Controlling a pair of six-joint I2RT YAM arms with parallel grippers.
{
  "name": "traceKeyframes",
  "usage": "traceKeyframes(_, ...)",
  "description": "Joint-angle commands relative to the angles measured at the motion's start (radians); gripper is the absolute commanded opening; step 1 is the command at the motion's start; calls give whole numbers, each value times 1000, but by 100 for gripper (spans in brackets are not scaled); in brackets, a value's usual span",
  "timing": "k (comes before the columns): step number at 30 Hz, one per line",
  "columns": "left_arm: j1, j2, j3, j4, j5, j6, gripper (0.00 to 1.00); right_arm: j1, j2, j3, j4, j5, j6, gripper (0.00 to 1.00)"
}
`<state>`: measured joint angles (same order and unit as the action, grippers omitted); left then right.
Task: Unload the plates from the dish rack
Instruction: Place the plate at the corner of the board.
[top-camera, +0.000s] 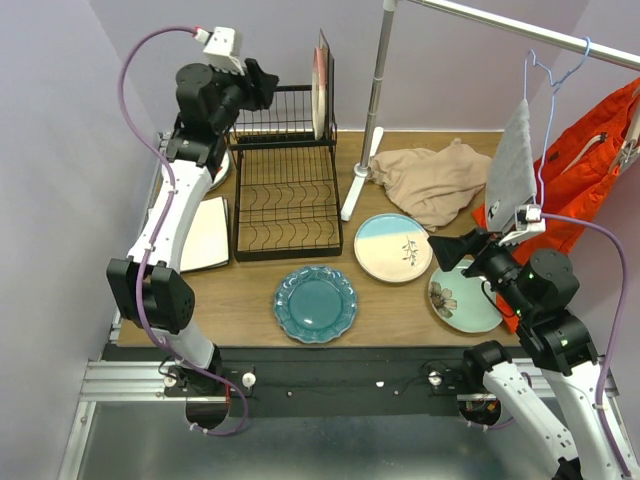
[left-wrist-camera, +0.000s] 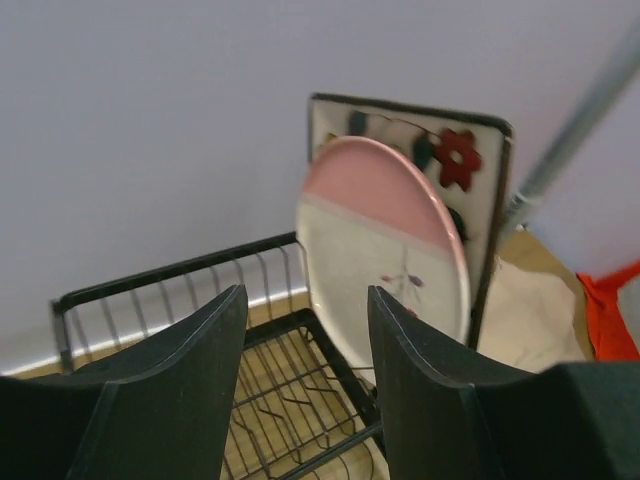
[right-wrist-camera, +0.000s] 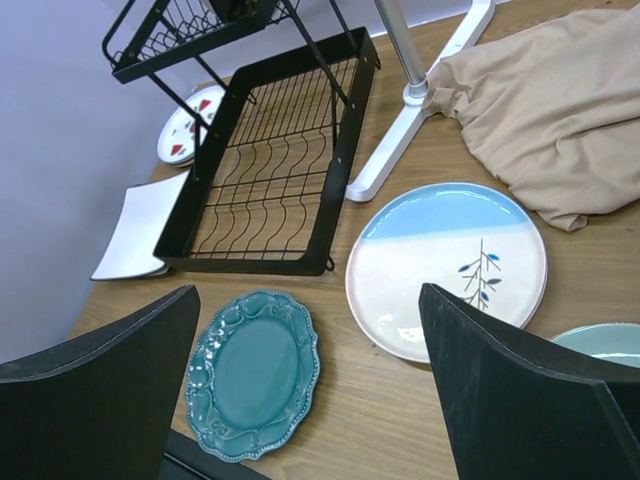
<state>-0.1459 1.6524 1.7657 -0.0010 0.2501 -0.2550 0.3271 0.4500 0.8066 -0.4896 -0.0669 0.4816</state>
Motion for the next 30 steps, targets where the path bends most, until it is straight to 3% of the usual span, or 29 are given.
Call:
traceKeyframes(1, -75, -31, -58, 111, 152, 75, 59, 0, -14, 11, -3, 26, -6, 99)
traceKeyframes(7, -138, -5, -69, 142, 81, 74, 57, -2, -4, 20, -12, 18, -14, 99)
traceKeyframes(12, -149, 55, -54, 174, 140, 48, 51, 0, -11, 36, -21, 24, -15, 99)
traceKeyframes(30, -207, 190, -8, 183, 67, 79, 48, 0, -10, 62, -29, 26, -17, 99)
